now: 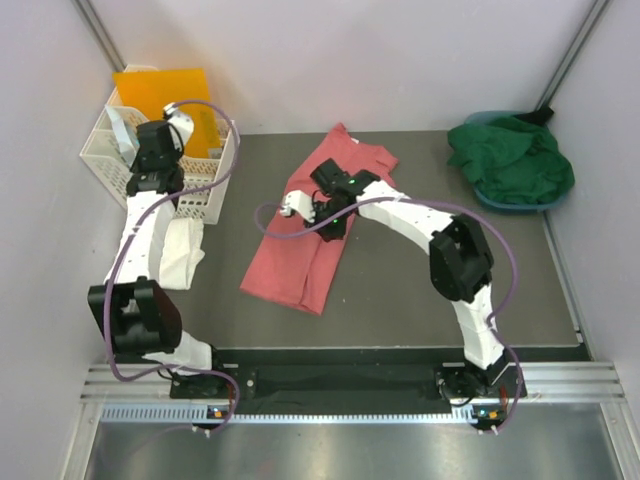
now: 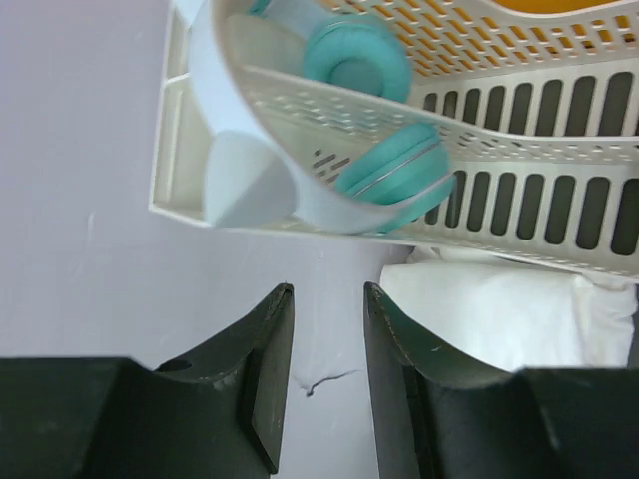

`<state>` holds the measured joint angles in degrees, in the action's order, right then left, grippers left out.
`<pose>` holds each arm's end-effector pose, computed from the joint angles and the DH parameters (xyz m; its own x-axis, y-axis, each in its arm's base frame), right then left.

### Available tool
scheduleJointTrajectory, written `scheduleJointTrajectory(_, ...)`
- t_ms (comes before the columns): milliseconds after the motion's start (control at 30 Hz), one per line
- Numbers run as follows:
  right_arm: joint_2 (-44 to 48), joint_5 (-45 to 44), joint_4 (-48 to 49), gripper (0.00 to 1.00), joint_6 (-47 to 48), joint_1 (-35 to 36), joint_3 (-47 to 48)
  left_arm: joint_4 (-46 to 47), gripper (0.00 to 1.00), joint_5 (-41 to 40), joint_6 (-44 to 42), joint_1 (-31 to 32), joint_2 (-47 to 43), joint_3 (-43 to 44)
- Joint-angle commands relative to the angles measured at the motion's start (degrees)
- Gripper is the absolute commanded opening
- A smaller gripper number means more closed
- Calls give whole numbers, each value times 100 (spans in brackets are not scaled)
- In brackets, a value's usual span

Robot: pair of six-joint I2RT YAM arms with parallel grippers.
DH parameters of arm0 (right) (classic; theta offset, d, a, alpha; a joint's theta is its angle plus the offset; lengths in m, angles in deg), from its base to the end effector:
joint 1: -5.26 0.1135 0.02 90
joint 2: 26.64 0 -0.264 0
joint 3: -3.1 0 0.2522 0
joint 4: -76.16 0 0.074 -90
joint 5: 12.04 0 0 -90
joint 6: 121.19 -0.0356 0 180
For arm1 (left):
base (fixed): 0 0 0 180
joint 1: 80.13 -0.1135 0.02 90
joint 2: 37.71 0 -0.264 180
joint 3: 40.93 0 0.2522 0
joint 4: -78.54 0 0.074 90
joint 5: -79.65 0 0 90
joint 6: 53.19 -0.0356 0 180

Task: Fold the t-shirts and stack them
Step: Rotate the tshirt 90 degrees

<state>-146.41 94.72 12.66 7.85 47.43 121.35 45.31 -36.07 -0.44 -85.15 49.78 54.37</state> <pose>0.3258 0.3089 0.2380 -0.0601 -0.8682 -0.4926 -0.9925 0.1044 -0.0630 0.3514 0.0464 0.3660 -0.6244 0.4926 -0.6062 -0.1147 0.7098 0.6950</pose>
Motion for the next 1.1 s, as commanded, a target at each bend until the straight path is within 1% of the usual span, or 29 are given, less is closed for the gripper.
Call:
scheduleJointTrajectory(0,-450,319,60,0,33,502,616,162,39,251,69,-219,-653,-68)
scheduleJointTrajectory(133,-933,311,139,0,-46,704,819,110,39,523,104,-228,-917,-121)
scheduleJointTrajectory(333,-1329,232,236,0,-99,871,915,-128,39,848,245,-237,-1075,-147)
scheduleJointTrajectory(500,-1488,136,359,0,-90,880,942,-66,39,1182,263,-237,-1269,-279)
scheduleJointTrajectory(700,-1655,179,237,0,-82,880,951,-67,39,1209,140,-228,-1216,-217)
scheduleJointTrajectory(867,-1471,275,201,0,-64,872,424,-66,39,1271,105,-228,-1190,-112)
scheduleJointTrajectory(1000,-1156,381,218,0,-300,872,-103,-14,39,1393,25,-228,-1155,-85)
scheduleJointTrajectory(1067,-1014,390,376,0,-467,872,-507,4,39,1498,43,-237,-1137,-42)
